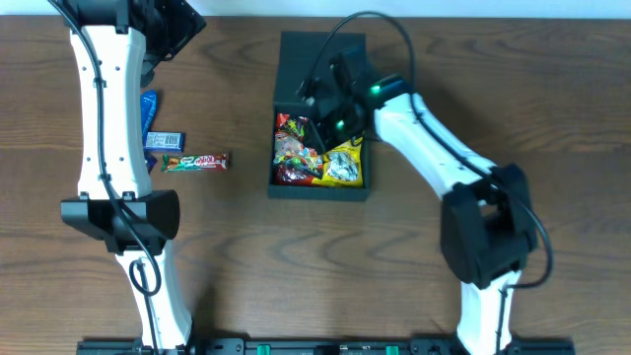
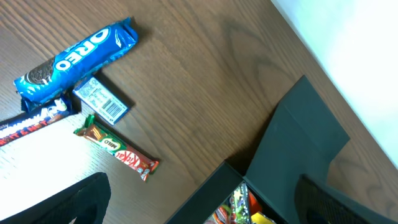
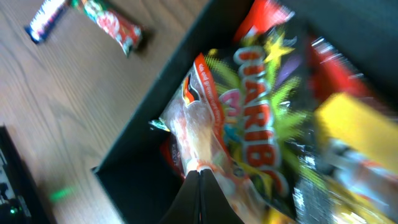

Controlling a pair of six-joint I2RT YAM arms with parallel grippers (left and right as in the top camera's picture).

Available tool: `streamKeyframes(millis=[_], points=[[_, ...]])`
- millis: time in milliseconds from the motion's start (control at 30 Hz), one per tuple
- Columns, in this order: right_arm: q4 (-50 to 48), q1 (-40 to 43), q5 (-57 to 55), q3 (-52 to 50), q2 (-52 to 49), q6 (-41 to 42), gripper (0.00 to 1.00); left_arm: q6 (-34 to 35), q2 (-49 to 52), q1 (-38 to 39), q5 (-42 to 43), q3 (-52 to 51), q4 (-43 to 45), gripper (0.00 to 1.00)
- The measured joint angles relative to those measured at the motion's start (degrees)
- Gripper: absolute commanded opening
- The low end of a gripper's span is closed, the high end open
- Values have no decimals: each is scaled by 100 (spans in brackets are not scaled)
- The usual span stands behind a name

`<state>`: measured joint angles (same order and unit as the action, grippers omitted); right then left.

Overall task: Pack container
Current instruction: 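Push the Haribo bag down into the box with the right gripper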

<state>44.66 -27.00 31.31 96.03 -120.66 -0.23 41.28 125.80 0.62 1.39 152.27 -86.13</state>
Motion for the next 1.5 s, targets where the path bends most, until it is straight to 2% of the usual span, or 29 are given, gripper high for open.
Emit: streamKeyframes(millis=[367, 633, 933, 967, 1000, 1067, 1133, 1333, 1500], points=[[-55, -101, 0, 2, -315, 125, 2, -129, 0, 0, -11, 0, 24, 95], [-33, -219, -426, 50, -337, 234, 1, -131, 0, 0, -11, 0, 24, 95], [1228, -214, -190, 660, -457, 205, 2, -195, 0, 2, -11, 0, 24, 95], [1373, -205, -166, 745, -457, 195, 9, -210, 0, 0, -11, 0, 24, 95], [1495, -181, -138, 855, -446, 175, 28, -214, 0, 0, -13, 0, 22, 95], [1628, -109, -111, 964, -387, 131, 51, -234, 0, 2, -11, 0, 24, 95], [1812, 17, -96, 994, -262, 79, 63, -254, 0, 0, -17, 0, 22, 95], [1985, 315, -85, 990, -87, 63, 70, -258, 0, 0, -57, 0, 28, 95], [1661, 343, -63, 680, -87, 179, 69, -258, 0, 2, -59, 0, 72, 95]])
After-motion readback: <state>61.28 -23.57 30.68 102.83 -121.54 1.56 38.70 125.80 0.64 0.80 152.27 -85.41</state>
